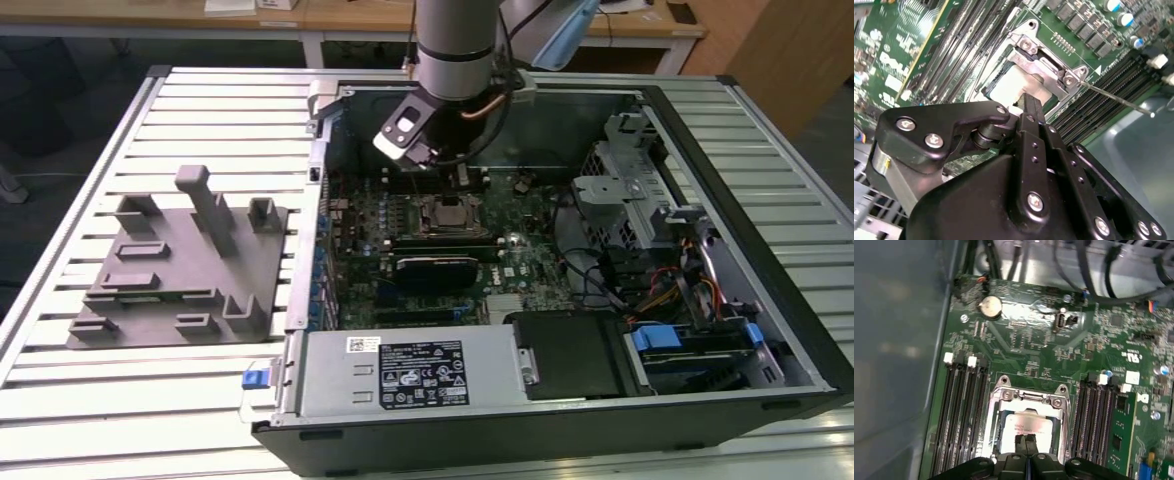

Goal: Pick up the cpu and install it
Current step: 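Close the cpu cover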

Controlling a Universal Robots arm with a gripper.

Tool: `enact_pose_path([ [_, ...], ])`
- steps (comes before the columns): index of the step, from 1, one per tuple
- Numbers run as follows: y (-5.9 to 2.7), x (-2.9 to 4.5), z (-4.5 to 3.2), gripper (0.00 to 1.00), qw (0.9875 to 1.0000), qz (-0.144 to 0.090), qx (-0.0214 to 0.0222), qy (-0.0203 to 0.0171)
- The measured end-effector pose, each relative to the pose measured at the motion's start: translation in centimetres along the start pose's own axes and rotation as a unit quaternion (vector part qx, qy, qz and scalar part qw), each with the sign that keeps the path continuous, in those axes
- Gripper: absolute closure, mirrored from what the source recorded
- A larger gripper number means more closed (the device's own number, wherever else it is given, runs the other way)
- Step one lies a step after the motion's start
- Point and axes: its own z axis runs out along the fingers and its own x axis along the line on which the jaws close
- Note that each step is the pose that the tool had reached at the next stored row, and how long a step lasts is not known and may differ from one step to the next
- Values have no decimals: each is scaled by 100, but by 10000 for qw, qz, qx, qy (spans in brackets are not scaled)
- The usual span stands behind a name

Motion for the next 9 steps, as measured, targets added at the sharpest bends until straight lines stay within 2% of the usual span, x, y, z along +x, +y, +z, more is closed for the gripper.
enact_pose_path([
  [5, -1, 0, 1, 89, 9990, -453, -7, -3],
  [9, -1, 0, 2, 89, 9966, -819, -13, -9],
])
